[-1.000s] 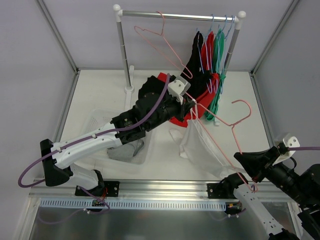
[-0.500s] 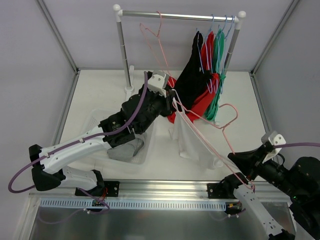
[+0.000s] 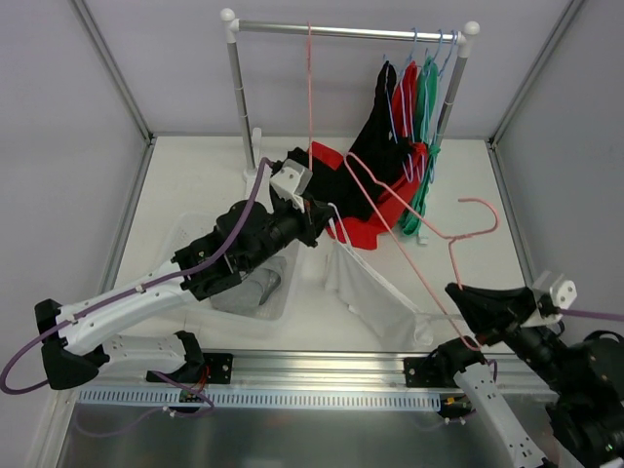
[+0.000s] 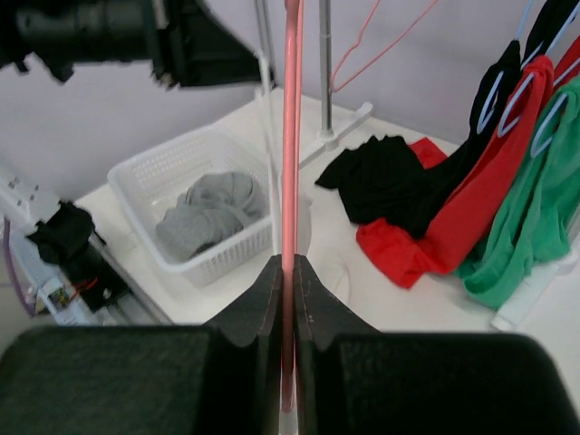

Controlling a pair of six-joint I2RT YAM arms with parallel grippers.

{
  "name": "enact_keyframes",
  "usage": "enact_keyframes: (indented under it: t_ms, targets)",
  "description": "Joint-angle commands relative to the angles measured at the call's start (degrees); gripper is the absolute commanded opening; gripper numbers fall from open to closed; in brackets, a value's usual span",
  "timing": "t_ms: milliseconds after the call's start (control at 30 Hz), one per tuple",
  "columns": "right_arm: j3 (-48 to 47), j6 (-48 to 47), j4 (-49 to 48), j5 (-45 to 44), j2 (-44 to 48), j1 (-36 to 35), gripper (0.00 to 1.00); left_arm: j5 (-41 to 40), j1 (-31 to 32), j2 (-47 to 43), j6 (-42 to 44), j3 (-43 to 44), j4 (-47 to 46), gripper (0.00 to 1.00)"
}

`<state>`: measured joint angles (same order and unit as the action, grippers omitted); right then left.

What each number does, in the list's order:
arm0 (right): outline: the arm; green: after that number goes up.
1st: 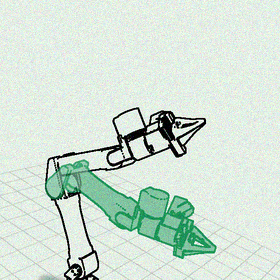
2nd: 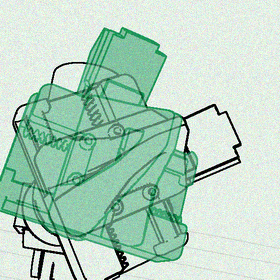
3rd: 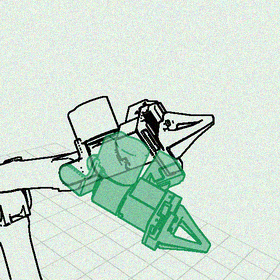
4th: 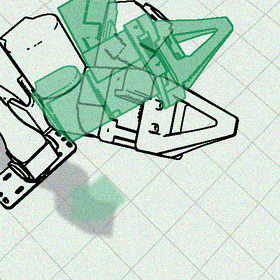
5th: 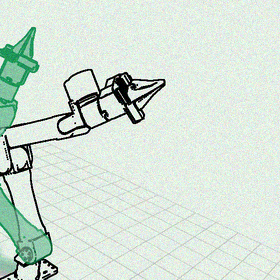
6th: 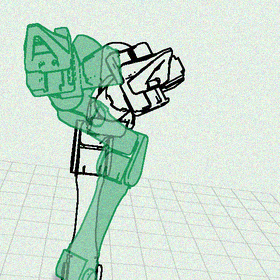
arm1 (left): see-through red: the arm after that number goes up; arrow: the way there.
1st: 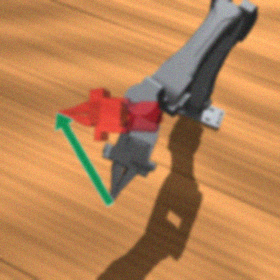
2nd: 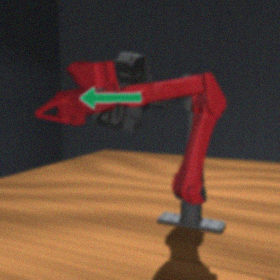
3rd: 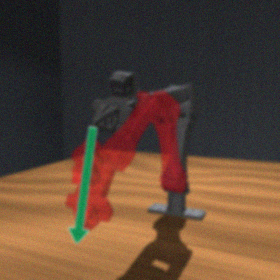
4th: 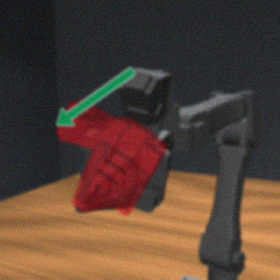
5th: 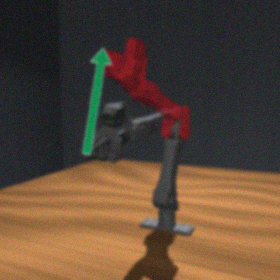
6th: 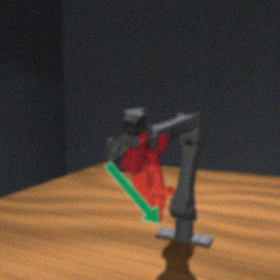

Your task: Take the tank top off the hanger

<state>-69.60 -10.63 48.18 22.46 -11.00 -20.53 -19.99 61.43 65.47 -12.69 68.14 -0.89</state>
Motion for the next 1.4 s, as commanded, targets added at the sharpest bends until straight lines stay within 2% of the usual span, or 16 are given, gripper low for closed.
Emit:
enact_keyframes:
  t_ms: [0, 100, 133, 200, 267, 367, 467, 533, 567, 600, 733, 900, 1000, 1067, 1167, 1367]
  targets:
    - [9.96, 9.46, -26.02, -2.6, 0.89, -0.03, 0.0, 14.69, -0.17, -3.94, -3.48, -4.93, -7.28, 0.0]
    - [20.42, 17.11, -44.34, -2.77, 1.6, -0.03, 0.0, 28.0, 0.01, -4.48, -3.48, -6.52, -8.77, 0.0]
    - [23.0, 18.62, -59.11, -3.99, 1.43, 0.06, 0.0, 31.64, 0.01, -4.3, -3.4, -7.22, -9.04, 0.0]
    - [27.4, 20.99, -74.04, -6.01, -1.29, -0.03, 0.0, 40.76, 0.09, -2.81, -3.13, -7.84, -9.22, 0.0]
    - [30.31, 23.2, -92.16, -8.56, -7.23, -0.03, 0.0, 44.06, 0.44, -1.24, -3.57, -9.07, -9.31, 0.0]
    - [31.28, 21.28, -109.84, -10.15, -14.97, -0.03, 0.0, 40.57, 0.62, 0.53, -5.59, -12.32, -9.57, 0.0]
    - [29.63, 17.42, -115.95, -9.72, -18.52, 0.06, 0.0, 30.04, 0.53, 3.68, -7.78, -14.87, -8.44, 0.0]
    - [27.52, 16.09, -105.02, -10.24, -18.8, 0.06, 0.0, 20.49, 0.45, 7.45, -10.86, -14.36, -4.07, 0.0]
    - [22.2, 13.56, -95.3, -10.42, -17.83, -0.03, 0.0, 17.82, 0.45, 8.69, -11.56, -13.91, -2.56, 0.0]
    - [18.84, 12.58, -75.98, -10.77, -16.95, -0.03, 0.0, 16.57, 0.45, 9.84, -12.44, -13.04, -1.41, 0.0]
    - [3.89, 8.89, -40.66, -18.3, -19.57, 0.06, 0.0, 12.96, 0.45, 14.41, -13.94, -12.59, 0.62, 0.0]
    - [-8.94, 8.79, -13.96, -24.57, -27.12, -0.03, 0.0, 14.36, 0.45, 15.65, -13.68, -11.02, 2.71, 0.0]
    - [-12.74, 8.96, -6.9, -23.43, -34.07, -0.03, 0.0, 11.04, 0.45, 13.72, -13.42, -9.61, 6.49, 0.32]
    - [-14.07, 9.31, -6.61, -21.23, -36.97, -0.29, 0.0, 8.75, 0.45, 11.7, -12.98, -8.2, 10.1, 0.71]
    - [-16.96, 8.53, -6.26, -24.19, -39.52, -2.49, 0.0, 4.27, 0.45, 8.01, -11.4, -5.48, 17.22, 0.99]
    - [-25.56, 6.42, -5.56, -29.22, -49.36, -7.32, 0.0, -4.43, -0.43, -2.88, -10.42, -4.51, 29.5, 0.99]
